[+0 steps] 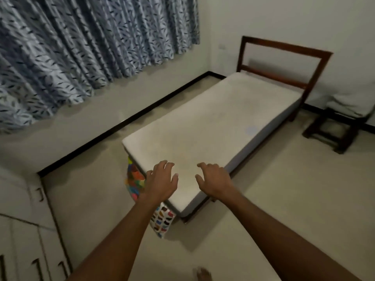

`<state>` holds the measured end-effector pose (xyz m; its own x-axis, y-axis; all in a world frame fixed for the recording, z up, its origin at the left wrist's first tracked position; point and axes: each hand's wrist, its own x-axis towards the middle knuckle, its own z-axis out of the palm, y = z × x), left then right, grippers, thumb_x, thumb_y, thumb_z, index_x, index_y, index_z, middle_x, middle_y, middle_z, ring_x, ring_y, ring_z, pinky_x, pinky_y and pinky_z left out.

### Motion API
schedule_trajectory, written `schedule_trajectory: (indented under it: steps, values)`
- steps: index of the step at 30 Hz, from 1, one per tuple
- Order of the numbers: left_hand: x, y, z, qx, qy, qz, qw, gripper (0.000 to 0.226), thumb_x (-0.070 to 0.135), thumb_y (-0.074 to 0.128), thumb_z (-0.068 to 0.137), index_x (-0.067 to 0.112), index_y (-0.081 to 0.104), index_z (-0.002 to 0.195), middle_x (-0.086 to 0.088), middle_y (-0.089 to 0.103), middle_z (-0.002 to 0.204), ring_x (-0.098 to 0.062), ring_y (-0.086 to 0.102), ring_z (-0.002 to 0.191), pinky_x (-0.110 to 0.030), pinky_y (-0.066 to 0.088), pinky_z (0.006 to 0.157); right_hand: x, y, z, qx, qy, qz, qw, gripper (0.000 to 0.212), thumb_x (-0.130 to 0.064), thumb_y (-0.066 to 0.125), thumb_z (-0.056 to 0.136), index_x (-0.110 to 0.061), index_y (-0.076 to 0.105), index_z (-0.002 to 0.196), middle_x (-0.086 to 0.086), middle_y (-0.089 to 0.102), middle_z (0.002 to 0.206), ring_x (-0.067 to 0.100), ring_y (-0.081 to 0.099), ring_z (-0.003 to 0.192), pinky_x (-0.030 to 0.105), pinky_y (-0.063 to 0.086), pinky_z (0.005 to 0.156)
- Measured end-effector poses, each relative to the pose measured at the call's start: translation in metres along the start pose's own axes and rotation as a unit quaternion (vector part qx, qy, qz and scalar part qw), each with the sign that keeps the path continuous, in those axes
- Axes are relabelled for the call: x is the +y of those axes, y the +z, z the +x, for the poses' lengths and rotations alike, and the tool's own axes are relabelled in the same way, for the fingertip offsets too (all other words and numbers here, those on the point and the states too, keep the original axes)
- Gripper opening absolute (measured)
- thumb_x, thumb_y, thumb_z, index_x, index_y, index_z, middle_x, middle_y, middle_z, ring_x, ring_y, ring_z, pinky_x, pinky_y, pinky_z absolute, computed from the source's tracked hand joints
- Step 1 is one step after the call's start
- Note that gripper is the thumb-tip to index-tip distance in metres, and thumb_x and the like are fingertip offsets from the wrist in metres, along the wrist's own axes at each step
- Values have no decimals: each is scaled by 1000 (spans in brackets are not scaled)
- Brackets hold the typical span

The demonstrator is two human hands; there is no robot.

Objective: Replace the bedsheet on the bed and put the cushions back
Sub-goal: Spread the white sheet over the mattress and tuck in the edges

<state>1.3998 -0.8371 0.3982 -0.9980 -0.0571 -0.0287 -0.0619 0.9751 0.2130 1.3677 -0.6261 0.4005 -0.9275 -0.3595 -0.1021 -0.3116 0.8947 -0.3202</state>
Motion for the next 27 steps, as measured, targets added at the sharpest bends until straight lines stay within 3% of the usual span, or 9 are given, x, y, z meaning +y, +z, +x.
schedule_trajectory:
  steps: [7,16,27]
  values:
    - [60,16,41,-13,75,-8,997,49,45,47,104,25,48,148,-3,42,157,-25,45,141,-49,37,112,77,-38,-19,24,64,-26,997,53,-43,42,103,-20,46,151,8,63,134,29,58,122,44,50,100]
    - [145,42,135,-24,131,16,991,50,47,45,105,24,47,150,-5,40,160,-25,42,145,-49,33,115,189,-86,19,70,73,-56,993,56,-49,42,102,-21,46,151,7,59,144,29,55,130,46,46,107]
    - [362,78,268,-55,194,-10,980,50,47,44,105,23,47,149,-3,46,155,-26,48,137,-50,38,111,359,-130,49,75,172,-15,982,52,-45,43,102,-20,46,148,5,53,147,26,47,136,45,40,113]
